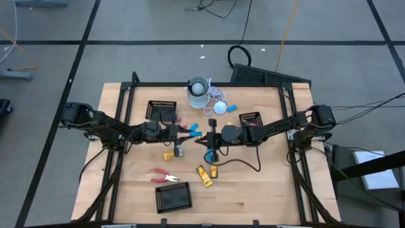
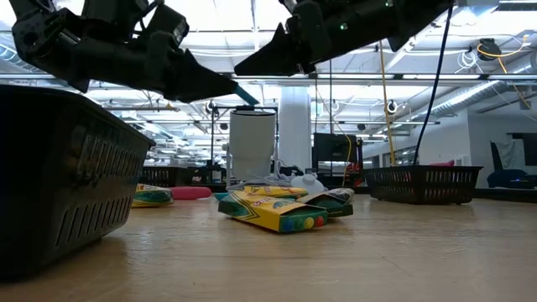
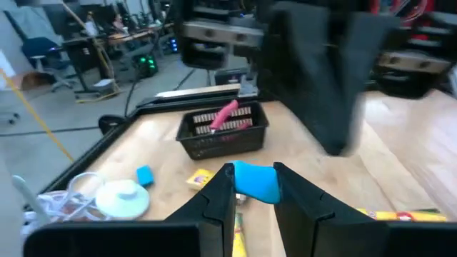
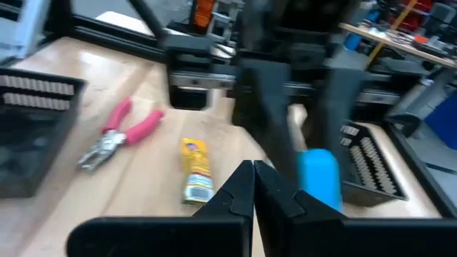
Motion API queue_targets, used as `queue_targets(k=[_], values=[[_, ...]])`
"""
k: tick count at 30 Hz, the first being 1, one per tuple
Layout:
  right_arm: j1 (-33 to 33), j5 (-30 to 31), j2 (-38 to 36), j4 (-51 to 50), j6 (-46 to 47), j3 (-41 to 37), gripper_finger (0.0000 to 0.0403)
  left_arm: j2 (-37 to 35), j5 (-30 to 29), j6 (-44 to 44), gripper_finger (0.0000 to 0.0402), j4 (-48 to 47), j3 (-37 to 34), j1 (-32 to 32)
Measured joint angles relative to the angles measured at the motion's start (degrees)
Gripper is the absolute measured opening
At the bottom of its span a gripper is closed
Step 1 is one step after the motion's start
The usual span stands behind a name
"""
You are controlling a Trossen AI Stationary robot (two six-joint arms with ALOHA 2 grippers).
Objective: Pick & Place School Supplies
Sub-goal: Put the blue eraser into the top black bin
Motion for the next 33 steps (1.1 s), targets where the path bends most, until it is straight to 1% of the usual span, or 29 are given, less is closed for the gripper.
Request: queue_targets(k=[6,9,13,17,20,23,25,27,30,33], values=[[-0.1,0.5,-0.1,0.0,-1.1,0.0,0.0002,0.0,-0.6,-0.2,0.0074,-1.3,0.0,0.4],[0.0,0.4,-0.2,-0.5,-0.8,0.0,0.0021,-1.0,-1.4,0.2,0.0074,-3.8,-0.1,0.3],[-0.2,0.6,-0.2,-3.4,0.3,0.0,0.0077,-3.5,-3.6,0.8,0.0074,-8.1,-0.1,0.4],[-0.2,0.9,-0.2,-5.0,1.1,0.0,0.0155,-8.0,-6.4,1.8,0.0074,-14.4,-0.1,0.4],[-0.1,2.9,-1.1,-6.9,0.4,0.0,0.0208,-12.4,-9.1,2.5,0.0074,-18.9,-1.6,0.5],[-0.1,3.7,-3.1,-10.3,0.7,0.0,0.024,-17.7,-12.3,2.1,0.0074,-22.0,-4.0,1.4],[-0.1,3.7,-4.8,-13.8,1.6,-0.1,0.0251,-21.7,-13.5,1.6,0.0074,-25.0,-6.1,2.3],[-0.1,3.5,-6.8,-16.0,2.4,-0.8,0.0255,-25.3,-13.6,0.6,0.0074,-25.6,-7.7,3.6],[0.2,3.5,-10.0,-16.0,4.0,-3.6,0.0253,-29.9,-13.6,-1.6,0.0074,-28.8,-10.7,6.1],[0.6,3.5,-13.8,-15.9,5.5,-7.7,0.0247,-32.3,-13.9,-3.2,0.0074,-28.8,-13.9,8.4]])
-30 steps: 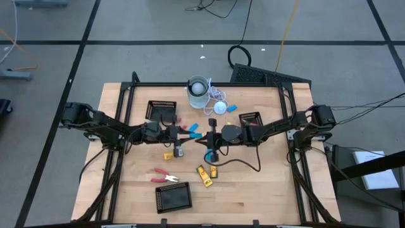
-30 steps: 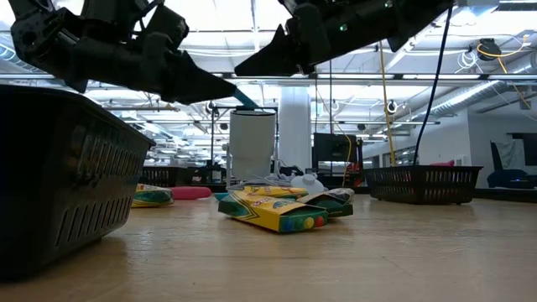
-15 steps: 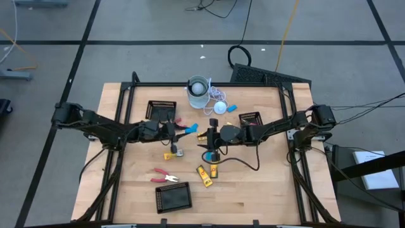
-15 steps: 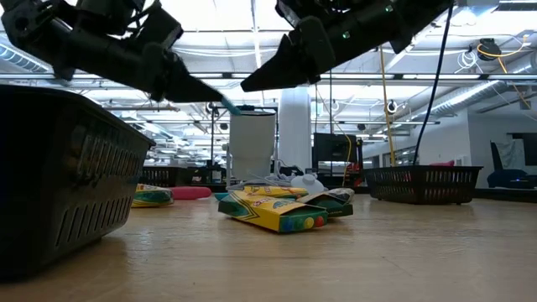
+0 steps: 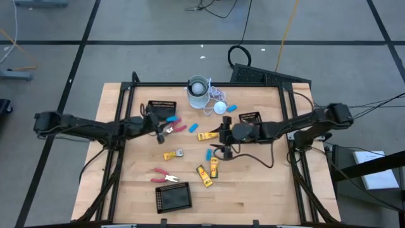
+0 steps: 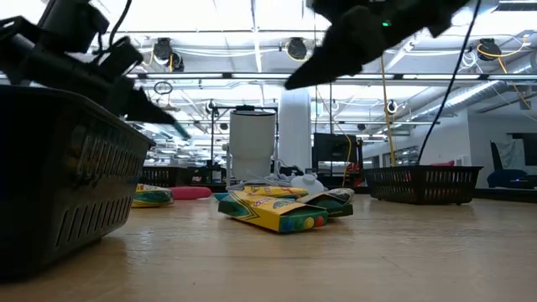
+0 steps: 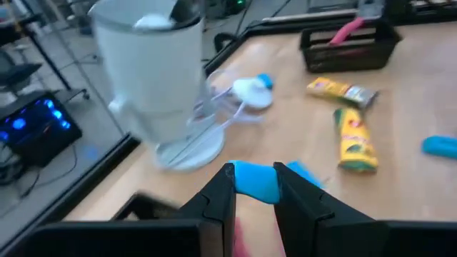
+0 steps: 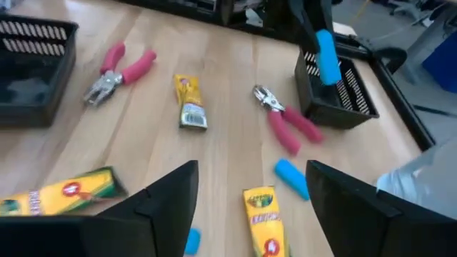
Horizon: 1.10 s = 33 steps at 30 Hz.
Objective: Pick & Place School Supplies
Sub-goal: Put the blue eraser into the top black bin
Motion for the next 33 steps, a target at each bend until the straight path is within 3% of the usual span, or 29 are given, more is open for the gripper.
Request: queue_targets(k=[7,15,33], values=[[1.3,-0.1,-11.1,5.5,2.4,-11.3,0.0238,-1.2,0.6,-1.1,0.0074,0.6,-2.4,6.0],[4.9,-0.1,-19.8,26.8,4.0,-22.2,0.0238,-1.2,4.1,-2.4,0.0074,-1.4,-2.4,12.2],[10.2,0.0,-22.3,22.7,-1.8,-23.4,0.0238,-1.1,10.3,-5.4,0.0073,-8.8,-2.4,21.2]])
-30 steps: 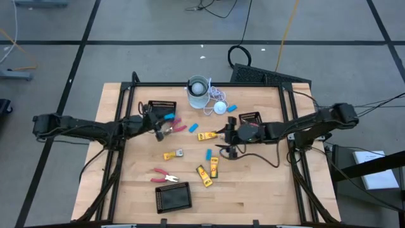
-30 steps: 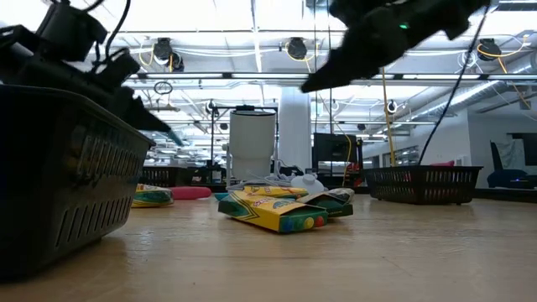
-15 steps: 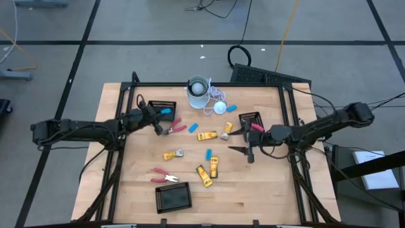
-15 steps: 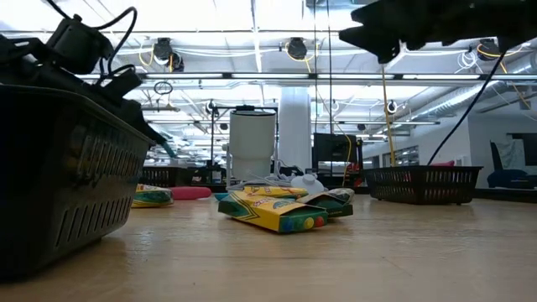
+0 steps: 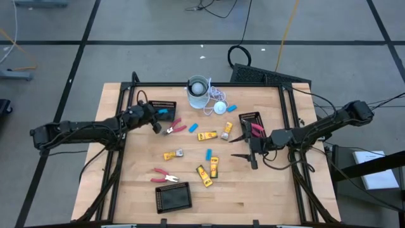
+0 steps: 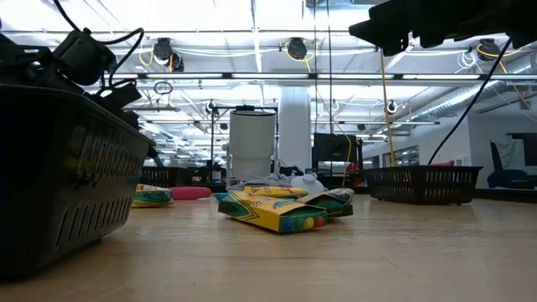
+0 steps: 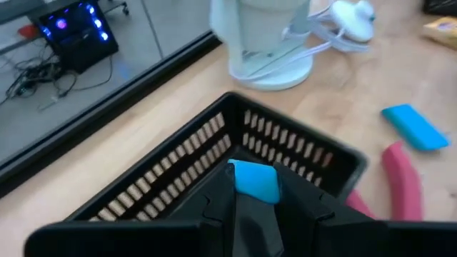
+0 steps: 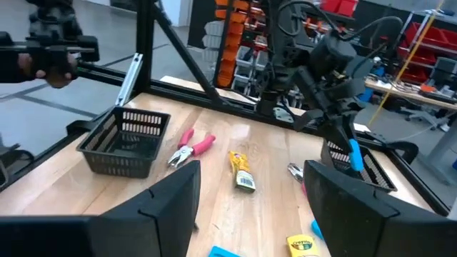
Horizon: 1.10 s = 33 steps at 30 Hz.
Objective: Pick & Place School Supplies
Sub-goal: Put the blue eraser into the top black bin, then put the yellow crayon box into the bottom black bin
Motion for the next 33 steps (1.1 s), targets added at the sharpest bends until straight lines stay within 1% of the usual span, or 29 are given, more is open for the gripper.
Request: queue_targets(k=[2,5,7,8,12,14,17,20,23,26,28,33], values=[[0.0,0.1,0.0,-0.3,0.1,0.0,0.0238,0.0,0.1,-0.6,0.0073,-1.0,0.0,1.0],[0.0,0.4,0.0,-1.4,0.1,0.0,0.0238,0.0,1.9,-1.5,0.0073,-1.2,0.0,2.4],[0.0,1.8,0.0,-1.9,0.2,0.0,0.0238,0.0,2.9,-2.0,0.0077,-1.2,0.0,3.2],[-0.1,2.2,0.0,-2.1,0.5,0.0,0.0238,0.0,3.0,-2.1,0.0091,-1.2,0.0,3.5],[-0.1,3.1,0.1,-3.0,0.9,0.0,0.0238,0.0,3.0,-2.3,0.0176,-1.0,0.0,4.2],[-0.1,3.1,0.1,-3.0,1.2,0.0,0.0238,0.0,3.0,-2.2,0.0213,-0.8,0.0,4.2],[-0.1,3.1,0.1,-3.2,1.2,0.0,0.0238,0.0,3.0,-2.8,0.025,-0.2,0.0,4.2],[-0.2,4.9,0.1,-3.8,1.6,0.0,0.0238,0.0,3.1,-3.0,0.0273,1.0,0.0,4.2],[-0.6,6.9,0.7,-5.8,2.3,0.0,0.0238,0.0,6.0,-2.8,0.0279,3.5,0.0,4.2],[-2.3,7.3,3.4,-5.9,4.7,0.0,0.0238,0.0,10.0,-2.7,0.0272,7.1,0.0,3.9],[-3.8,5.8,6.2,-5.2,5.9,0.1,0.0238,0.0,12.2,-2.7,0.0265,8.9,0.0,3.4],[-7.4,-0.3,14.6,-2.6,8.1,1.2,0.0238,-0.1,16.3,-2.7,0.025,12.6,0.0,0.8]])
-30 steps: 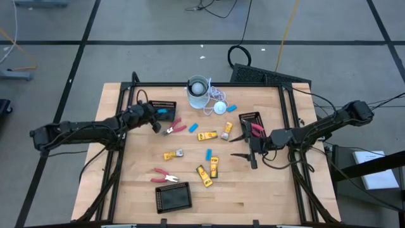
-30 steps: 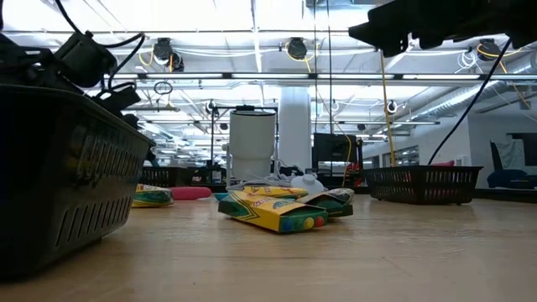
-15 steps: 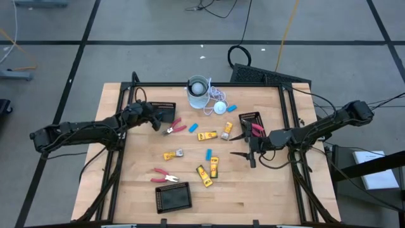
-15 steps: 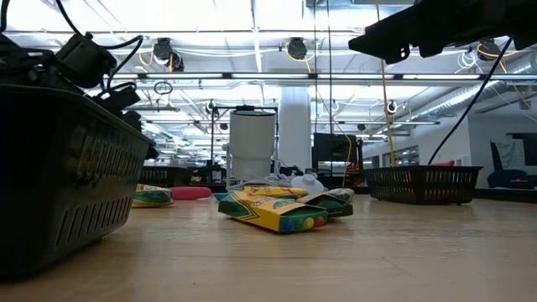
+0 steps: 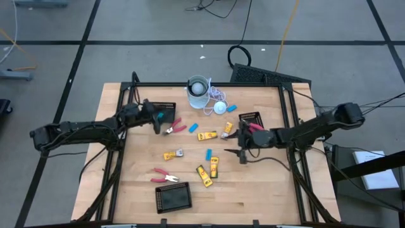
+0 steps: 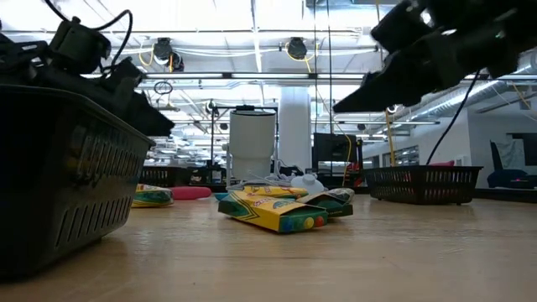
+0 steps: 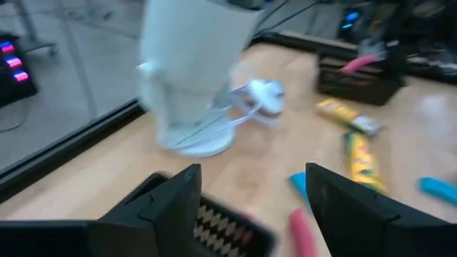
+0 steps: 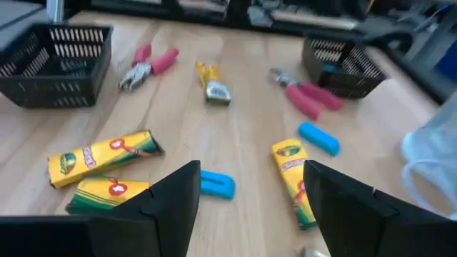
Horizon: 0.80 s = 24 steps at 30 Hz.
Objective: Pick & Place School Supplies
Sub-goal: Put the yellow crayon box into the bottom black bin
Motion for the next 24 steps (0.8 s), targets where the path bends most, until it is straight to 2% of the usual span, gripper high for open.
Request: queue_targets(k=[6,13,17,24], values=[[-2.4,-4.5,9.5,-0.9,-1.8,6.4,0.0238,0.0,2.2,0.2,0.0248,5.1,0.0,-5.1],[-5.2,-5.8,16.0,-10.5,-4.2,15.5,0.0238,0.0,2.8,0.2,0.0248,8.7,0.0,-11.9],[-6.7,-6.1,17.9,-11.6,-5.7,17.7,0.0238,0.0,2.9,0.1,0.0248,11.2,0.0,-15.6],[-11.9,-11.0,18.8,-12.4,-4.9,17.8,0.0238,0.0,2.7,-0.4,0.0248,11.1,0.0,-19.8]])
